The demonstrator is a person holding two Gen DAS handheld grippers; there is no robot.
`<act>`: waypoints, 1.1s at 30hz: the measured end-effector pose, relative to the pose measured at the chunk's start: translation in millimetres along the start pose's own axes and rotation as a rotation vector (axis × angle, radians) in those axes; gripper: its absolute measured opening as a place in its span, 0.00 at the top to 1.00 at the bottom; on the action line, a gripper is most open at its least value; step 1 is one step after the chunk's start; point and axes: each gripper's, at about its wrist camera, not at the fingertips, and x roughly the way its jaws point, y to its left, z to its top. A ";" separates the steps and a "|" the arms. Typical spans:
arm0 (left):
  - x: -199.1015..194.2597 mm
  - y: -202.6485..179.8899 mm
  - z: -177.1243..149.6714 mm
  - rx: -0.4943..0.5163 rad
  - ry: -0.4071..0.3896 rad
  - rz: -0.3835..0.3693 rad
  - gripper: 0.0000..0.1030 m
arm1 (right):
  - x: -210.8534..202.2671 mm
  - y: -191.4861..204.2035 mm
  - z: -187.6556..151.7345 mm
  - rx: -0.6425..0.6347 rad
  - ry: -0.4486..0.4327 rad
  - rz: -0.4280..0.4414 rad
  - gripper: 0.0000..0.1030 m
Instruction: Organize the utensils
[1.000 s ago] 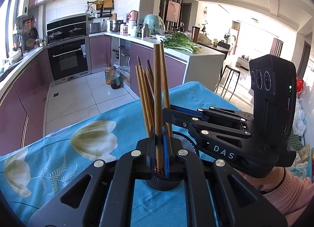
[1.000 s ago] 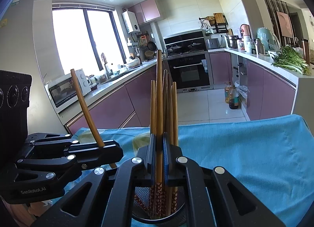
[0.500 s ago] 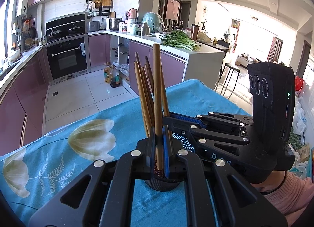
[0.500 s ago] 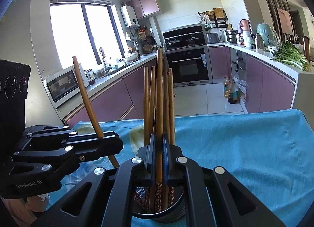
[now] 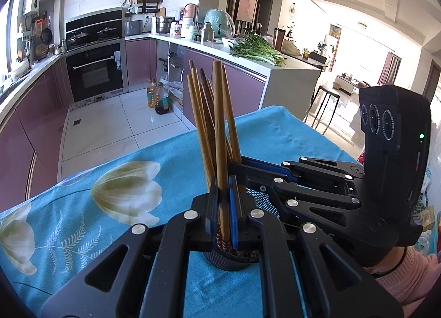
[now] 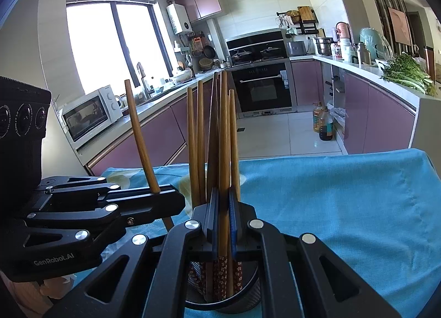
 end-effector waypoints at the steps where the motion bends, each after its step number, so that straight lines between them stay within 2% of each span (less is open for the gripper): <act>1: 1.7 1.1 0.3 -0.002 0.001 0.001 0.92 | 0.2 0.1 0.3 -0.002 0.000 -0.001 0.94; 23: 24.3 16.8 -2.6 -0.044 0.030 0.015 0.91 | -3.4 -1.7 -4.1 -0.002 -0.003 0.007 0.92; 31: 23.7 20.3 -8.5 -0.044 0.026 0.027 0.85 | -5.8 -1.1 -5.3 0.003 -0.005 0.010 0.91; 33: 22.2 20.9 -10.4 -0.044 0.020 0.033 0.78 | -6.8 -2.3 -4.9 0.003 -0.007 0.008 0.87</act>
